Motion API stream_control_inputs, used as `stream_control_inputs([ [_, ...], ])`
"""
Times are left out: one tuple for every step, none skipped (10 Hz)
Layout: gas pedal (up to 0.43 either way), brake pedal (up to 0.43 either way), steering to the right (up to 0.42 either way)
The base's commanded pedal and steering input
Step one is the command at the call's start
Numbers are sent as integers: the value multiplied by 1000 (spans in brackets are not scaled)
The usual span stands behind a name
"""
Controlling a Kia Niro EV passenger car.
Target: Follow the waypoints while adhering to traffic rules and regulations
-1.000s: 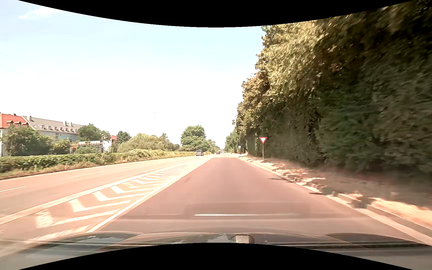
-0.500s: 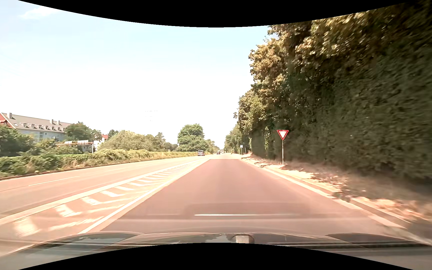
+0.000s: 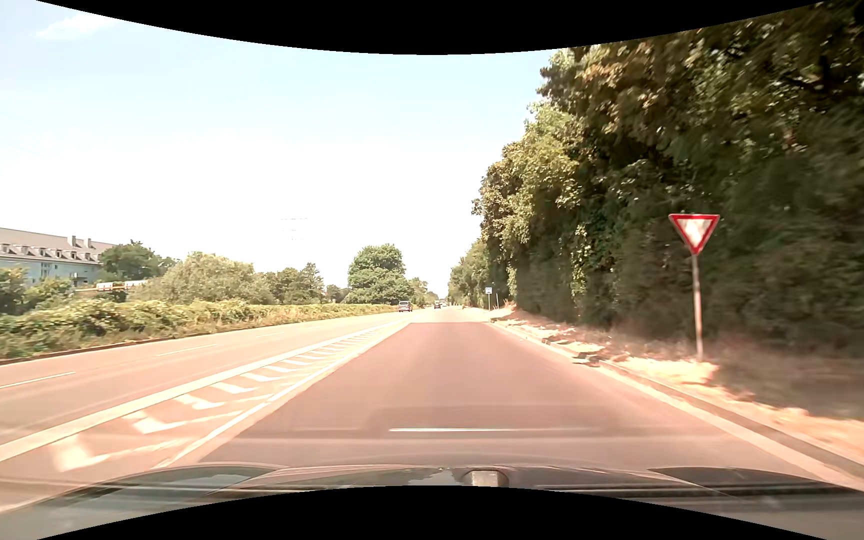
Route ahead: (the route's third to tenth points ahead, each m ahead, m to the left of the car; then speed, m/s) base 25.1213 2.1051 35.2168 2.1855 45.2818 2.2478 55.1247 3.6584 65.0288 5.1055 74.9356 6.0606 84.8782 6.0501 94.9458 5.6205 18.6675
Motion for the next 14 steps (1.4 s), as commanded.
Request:
stream_control_inputs([
  [280,0,0],
  [280,0,0],
  [280,0,0],
  [280,0,0],
  [280,0,0],
  [280,0,0],
  [280,0,0],
  [280,0,0],
  [280,0,0],
  [280,0,0],
  [280,0,0],
  [280,0,0],
  [280,0,0],
  [280,0,0],
])
